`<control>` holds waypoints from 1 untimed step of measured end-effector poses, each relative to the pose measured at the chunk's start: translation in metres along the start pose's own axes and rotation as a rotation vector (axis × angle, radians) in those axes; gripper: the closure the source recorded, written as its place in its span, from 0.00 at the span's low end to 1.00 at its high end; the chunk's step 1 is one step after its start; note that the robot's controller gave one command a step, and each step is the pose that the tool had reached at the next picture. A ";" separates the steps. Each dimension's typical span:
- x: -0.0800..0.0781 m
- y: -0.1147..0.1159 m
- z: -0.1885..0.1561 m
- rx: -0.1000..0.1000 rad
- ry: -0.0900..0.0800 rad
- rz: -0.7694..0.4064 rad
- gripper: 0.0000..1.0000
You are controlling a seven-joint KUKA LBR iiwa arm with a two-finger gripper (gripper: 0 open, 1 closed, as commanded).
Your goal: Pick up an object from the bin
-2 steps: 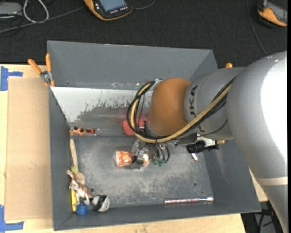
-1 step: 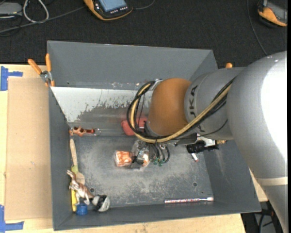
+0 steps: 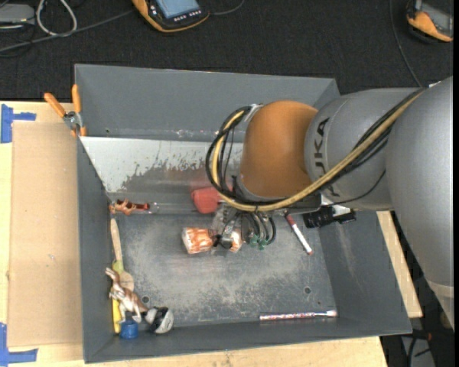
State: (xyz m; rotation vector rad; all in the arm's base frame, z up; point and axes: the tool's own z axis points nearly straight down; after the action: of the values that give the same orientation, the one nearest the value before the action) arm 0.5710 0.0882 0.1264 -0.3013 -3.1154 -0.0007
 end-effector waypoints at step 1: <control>0.010 -0.008 -0.061 -0.002 -0.003 -0.001 1.00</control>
Offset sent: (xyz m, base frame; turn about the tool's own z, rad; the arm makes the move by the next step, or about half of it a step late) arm 0.0302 0.0361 -0.0544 -0.2690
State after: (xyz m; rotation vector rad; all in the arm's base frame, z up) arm 0.5608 0.0825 0.1870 -0.2994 -3.1186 -0.0027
